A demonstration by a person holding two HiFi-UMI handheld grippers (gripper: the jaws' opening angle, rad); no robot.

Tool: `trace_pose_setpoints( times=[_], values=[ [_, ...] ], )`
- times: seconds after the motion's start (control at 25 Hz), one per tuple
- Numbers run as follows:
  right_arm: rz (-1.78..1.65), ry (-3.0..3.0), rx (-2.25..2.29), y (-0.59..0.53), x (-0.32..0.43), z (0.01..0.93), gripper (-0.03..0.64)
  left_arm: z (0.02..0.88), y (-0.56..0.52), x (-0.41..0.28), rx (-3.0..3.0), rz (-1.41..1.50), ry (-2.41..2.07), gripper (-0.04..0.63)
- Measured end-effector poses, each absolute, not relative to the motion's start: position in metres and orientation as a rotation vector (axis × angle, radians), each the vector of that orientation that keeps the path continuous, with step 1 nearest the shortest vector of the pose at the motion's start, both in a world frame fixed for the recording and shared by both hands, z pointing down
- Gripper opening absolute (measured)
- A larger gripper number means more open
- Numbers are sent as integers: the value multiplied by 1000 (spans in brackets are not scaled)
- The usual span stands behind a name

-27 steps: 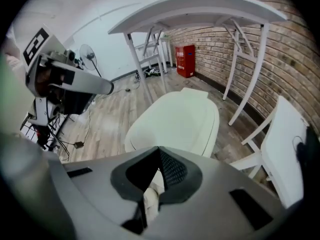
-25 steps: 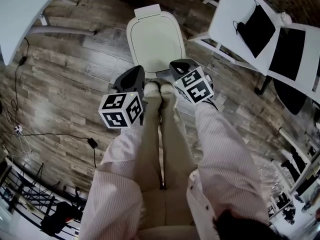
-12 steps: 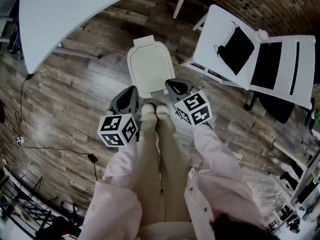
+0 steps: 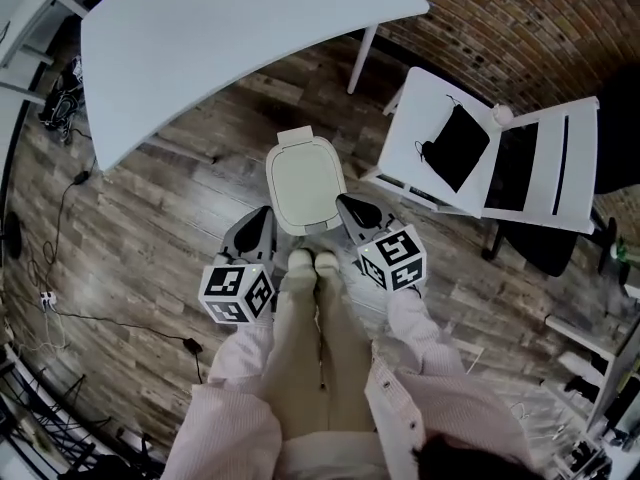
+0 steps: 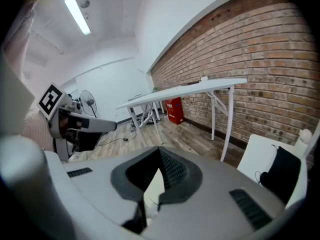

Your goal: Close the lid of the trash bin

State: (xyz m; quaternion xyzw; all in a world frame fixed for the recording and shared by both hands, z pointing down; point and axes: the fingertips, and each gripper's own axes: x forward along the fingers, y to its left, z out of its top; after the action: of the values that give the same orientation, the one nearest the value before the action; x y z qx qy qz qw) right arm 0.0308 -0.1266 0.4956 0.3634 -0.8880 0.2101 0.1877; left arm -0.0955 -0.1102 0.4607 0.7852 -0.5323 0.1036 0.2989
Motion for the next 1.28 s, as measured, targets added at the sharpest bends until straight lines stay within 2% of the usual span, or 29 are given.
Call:
trace_pose_setpoints(
  times=[1.28],
  values=[
    [394,-2795,1442,-151,80,274,3,261,-132,-106,2446,110,-1593,-8]
  ],
)
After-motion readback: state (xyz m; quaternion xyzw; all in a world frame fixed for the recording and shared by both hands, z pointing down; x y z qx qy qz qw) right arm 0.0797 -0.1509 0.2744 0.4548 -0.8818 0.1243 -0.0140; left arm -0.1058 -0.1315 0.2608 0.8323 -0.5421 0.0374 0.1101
